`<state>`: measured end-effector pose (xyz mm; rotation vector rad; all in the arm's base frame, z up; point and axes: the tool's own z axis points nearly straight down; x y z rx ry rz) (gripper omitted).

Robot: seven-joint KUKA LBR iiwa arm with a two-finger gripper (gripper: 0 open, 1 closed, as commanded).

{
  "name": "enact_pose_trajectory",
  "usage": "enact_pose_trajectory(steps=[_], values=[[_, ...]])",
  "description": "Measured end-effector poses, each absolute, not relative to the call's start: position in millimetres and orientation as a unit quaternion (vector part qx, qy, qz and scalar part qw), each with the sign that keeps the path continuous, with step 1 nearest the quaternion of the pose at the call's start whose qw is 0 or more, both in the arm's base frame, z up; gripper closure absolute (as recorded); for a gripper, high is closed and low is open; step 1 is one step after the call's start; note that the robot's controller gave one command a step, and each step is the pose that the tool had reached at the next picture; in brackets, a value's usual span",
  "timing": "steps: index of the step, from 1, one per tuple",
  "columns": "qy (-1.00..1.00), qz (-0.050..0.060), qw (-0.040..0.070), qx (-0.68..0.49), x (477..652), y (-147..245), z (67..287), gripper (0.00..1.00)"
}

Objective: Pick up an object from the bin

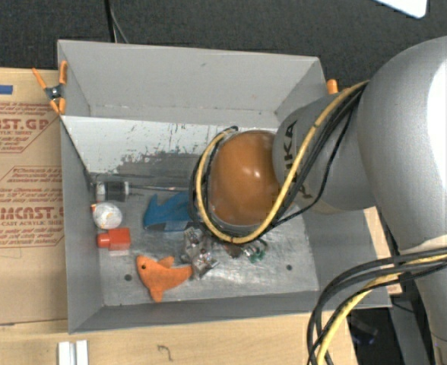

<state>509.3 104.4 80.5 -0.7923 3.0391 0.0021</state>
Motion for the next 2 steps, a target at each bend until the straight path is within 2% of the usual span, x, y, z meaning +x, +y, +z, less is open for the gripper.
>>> enact_pose_trajectory(steps=[1, 2], values=[[0.968, 0.001, 0.0, -0.252, 509.3, 104.4, 80.6, 1.0], [0.968, 0.0, -0.004, -0.25, 513.8, 108.3, 126.2, 1.0]])
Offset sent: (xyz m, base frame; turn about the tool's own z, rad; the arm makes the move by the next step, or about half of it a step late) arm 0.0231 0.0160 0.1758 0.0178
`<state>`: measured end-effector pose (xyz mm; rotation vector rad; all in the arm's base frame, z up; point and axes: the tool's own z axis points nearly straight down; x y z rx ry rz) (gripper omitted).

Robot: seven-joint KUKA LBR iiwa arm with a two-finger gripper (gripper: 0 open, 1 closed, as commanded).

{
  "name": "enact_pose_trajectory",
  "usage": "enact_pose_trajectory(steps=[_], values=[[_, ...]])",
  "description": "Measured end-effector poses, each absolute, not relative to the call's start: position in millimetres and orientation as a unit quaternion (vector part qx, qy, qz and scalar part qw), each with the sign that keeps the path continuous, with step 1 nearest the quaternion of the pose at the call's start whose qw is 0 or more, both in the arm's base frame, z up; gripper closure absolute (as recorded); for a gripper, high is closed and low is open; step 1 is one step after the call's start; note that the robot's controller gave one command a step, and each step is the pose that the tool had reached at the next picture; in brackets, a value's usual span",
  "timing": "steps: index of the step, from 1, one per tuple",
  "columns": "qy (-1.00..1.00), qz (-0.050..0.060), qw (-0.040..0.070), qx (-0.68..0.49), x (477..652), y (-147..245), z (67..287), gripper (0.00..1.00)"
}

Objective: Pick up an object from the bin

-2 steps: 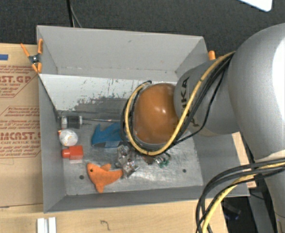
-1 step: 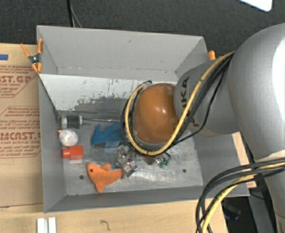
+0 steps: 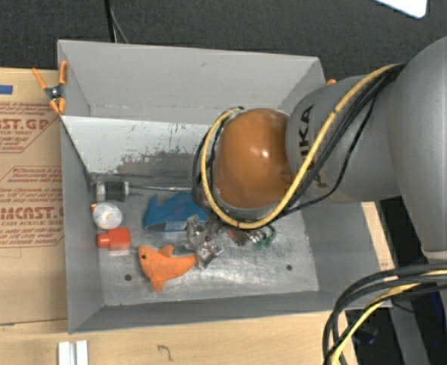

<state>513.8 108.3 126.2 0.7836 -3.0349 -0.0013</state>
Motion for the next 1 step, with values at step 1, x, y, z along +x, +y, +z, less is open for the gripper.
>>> enact_pose_trajectory(steps=[1], values=[[-0.972, 0.0, -0.001, 0.235, 517.1, 99.8, 241.4, 1.0]])
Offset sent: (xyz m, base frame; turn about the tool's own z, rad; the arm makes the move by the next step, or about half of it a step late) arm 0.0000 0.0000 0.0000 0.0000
